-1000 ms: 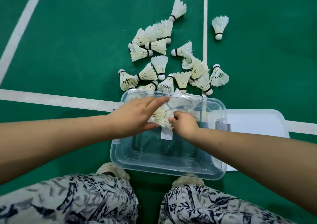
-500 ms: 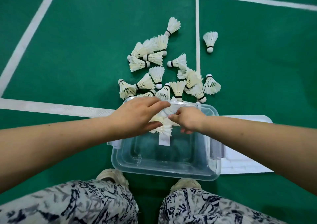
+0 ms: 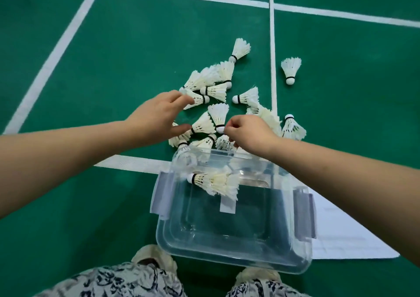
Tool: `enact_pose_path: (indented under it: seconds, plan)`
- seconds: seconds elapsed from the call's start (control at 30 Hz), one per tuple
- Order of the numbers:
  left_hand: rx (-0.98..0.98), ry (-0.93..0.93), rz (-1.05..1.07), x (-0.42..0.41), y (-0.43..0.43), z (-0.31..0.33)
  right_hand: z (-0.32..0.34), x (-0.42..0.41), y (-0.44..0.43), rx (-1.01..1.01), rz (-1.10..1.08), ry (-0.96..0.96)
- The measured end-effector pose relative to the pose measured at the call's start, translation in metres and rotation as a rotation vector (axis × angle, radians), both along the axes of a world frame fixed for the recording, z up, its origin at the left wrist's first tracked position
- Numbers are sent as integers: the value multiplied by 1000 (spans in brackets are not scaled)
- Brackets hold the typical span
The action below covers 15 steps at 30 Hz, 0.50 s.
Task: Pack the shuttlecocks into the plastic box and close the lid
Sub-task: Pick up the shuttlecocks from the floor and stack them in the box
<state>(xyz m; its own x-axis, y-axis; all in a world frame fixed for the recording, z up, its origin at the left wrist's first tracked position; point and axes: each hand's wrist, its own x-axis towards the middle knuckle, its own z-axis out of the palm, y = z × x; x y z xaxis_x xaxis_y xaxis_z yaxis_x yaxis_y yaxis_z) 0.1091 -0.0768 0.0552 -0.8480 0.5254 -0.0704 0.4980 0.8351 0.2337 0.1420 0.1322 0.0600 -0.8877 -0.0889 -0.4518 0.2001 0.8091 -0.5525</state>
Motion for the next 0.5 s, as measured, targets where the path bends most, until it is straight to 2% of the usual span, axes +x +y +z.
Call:
enact_pose_path:
  seconds: [0.1, 0.2, 0.3, 0.4, 0.5]
  plan:
    - [-92, -99, -14, -18, -6, -20, -20, -23, -8, 30, -10, 5]
    - [-150, -292, -30, -35, -9, -52, -45, -44, -13, 91, -5, -62]
    - [-309, -408, -148, -50, -16, -82, -67, -58, -20, 119, 8, -124]
    - [-437, -373, -308, -57, -24, -96, -83, -67, -25, 156, 42, -121]
    - [-459, -256, -353, -58, -27, -102, -91, -72, -32, 147, 50, -109]
